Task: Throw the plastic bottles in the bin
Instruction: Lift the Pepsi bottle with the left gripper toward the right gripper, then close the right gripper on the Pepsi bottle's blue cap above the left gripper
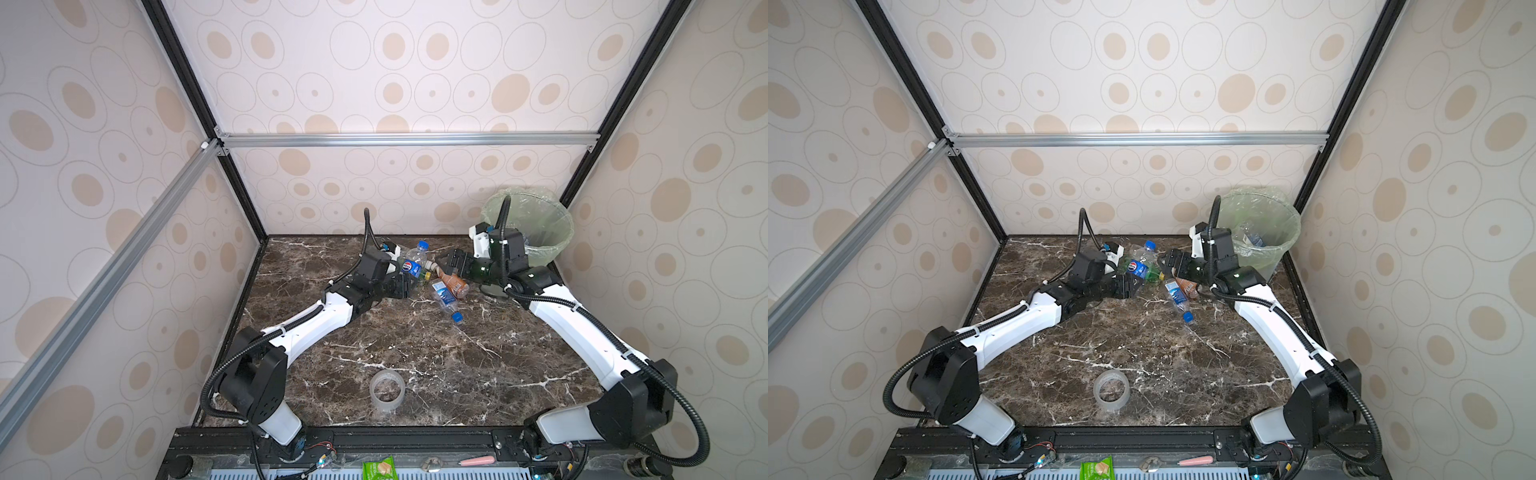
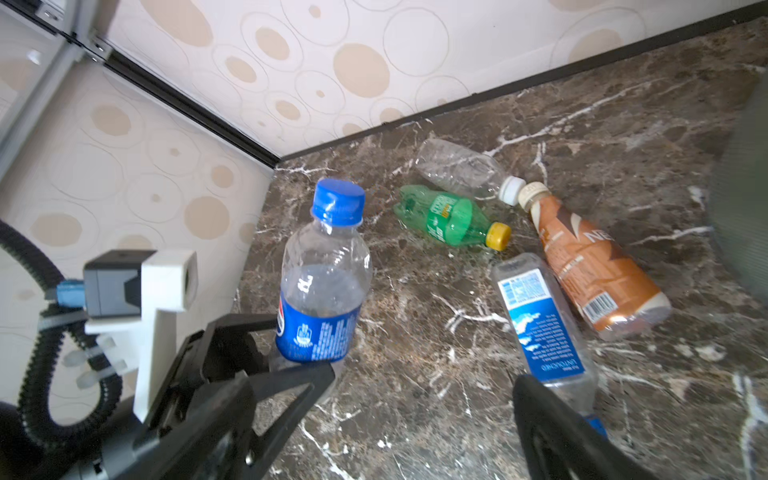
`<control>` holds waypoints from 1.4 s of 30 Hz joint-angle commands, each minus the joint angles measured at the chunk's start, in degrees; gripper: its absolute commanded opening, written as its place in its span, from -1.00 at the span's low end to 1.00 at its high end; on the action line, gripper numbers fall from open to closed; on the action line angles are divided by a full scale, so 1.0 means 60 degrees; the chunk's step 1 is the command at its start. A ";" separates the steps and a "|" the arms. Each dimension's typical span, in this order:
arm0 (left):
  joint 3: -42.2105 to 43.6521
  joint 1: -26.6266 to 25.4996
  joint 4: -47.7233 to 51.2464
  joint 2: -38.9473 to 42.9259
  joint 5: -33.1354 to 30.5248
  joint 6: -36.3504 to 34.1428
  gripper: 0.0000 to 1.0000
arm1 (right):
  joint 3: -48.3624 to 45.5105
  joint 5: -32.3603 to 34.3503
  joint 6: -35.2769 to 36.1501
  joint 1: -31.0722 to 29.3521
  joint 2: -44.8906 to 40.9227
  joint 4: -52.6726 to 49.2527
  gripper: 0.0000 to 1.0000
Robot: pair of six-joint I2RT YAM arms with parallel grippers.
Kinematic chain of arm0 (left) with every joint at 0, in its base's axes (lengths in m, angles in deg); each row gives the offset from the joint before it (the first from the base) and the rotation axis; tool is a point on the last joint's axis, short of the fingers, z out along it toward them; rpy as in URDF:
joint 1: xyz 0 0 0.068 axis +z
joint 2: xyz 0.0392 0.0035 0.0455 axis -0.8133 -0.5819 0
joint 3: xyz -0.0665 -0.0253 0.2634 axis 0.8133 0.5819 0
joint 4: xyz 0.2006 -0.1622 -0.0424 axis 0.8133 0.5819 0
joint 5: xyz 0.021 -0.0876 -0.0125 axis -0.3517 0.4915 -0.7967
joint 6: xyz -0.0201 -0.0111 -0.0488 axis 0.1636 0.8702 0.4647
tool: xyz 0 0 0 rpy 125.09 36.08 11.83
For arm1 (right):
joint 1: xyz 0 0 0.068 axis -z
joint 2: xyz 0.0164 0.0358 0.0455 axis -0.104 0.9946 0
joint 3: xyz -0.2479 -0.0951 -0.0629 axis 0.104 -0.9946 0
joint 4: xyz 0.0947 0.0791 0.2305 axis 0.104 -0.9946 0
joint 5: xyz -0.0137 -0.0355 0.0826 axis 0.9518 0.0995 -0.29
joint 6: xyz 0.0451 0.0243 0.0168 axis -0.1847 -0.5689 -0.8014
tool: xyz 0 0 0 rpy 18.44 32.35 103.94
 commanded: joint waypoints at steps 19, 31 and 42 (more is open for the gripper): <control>0.0921 -0.0059 -0.1351 0.1551 0.0317 0.0145 0.38 | 0.1764 -0.0692 -0.1753 -0.1339 0.2357 0.1888 0.73; 0.1041 -0.0058 -0.1476 0.1611 0.0345 0.0269 0.47 | 0.1760 -0.0819 -0.1980 -0.1509 0.2599 0.2281 0.27; 0.1099 -0.0052 -0.1336 0.1766 0.0168 0.0309 0.54 | 0.1539 -0.0717 -0.1904 -0.1498 0.2501 0.2289 -0.11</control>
